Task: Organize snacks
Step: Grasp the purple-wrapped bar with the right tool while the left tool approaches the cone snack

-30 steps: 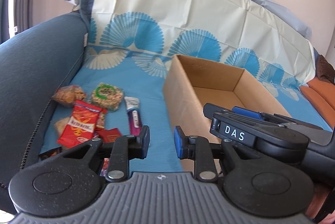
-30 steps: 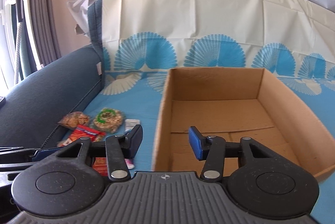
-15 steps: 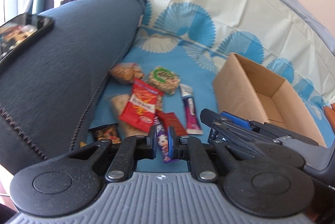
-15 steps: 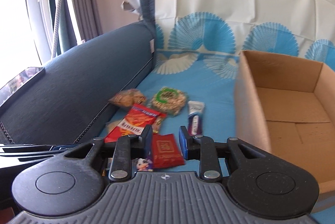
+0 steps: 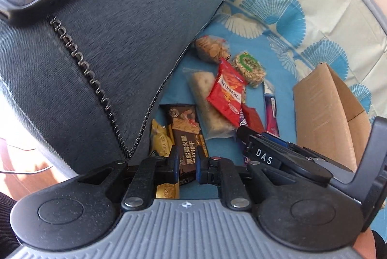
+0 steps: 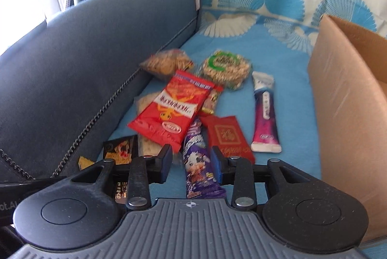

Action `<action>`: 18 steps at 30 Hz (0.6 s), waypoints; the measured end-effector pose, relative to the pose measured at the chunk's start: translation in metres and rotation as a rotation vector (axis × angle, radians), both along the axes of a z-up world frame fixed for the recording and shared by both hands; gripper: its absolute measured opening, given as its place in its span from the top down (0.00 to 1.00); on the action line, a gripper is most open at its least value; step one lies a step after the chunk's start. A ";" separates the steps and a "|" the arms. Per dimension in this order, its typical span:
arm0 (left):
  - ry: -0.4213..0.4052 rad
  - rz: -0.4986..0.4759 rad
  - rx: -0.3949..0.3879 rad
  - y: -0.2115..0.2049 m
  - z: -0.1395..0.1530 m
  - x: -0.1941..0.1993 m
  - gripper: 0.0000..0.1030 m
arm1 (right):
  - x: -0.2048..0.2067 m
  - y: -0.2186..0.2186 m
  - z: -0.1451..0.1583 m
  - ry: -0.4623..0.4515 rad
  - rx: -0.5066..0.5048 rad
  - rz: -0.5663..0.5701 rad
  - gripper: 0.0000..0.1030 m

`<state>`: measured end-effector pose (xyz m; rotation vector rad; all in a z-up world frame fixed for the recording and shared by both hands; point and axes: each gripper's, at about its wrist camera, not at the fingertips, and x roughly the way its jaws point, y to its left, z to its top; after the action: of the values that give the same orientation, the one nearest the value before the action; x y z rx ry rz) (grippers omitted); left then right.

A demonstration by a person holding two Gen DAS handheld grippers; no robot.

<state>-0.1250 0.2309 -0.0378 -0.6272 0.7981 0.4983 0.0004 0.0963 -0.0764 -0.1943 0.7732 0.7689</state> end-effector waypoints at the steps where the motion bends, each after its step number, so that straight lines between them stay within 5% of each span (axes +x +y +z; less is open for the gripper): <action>1: 0.006 0.003 -0.014 0.002 -0.002 -0.001 0.83 | 0.000 0.003 -0.002 0.007 -0.012 0.007 0.62; 10: 0.113 0.023 -0.119 0.013 -0.029 0.003 0.68 | 0.003 0.011 -0.018 0.033 -0.100 0.039 0.60; 14: 0.134 0.015 -0.104 0.011 -0.035 0.008 0.70 | 0.002 0.007 -0.020 0.043 -0.099 0.063 0.72; 18: 0.097 -0.004 -0.063 0.005 -0.030 0.012 0.83 | -0.003 -0.002 -0.010 0.018 -0.067 0.077 0.77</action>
<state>-0.1129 0.2358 -0.0678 -0.6637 0.9094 0.5047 -0.0025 0.0938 -0.0867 -0.2794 0.8133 0.8192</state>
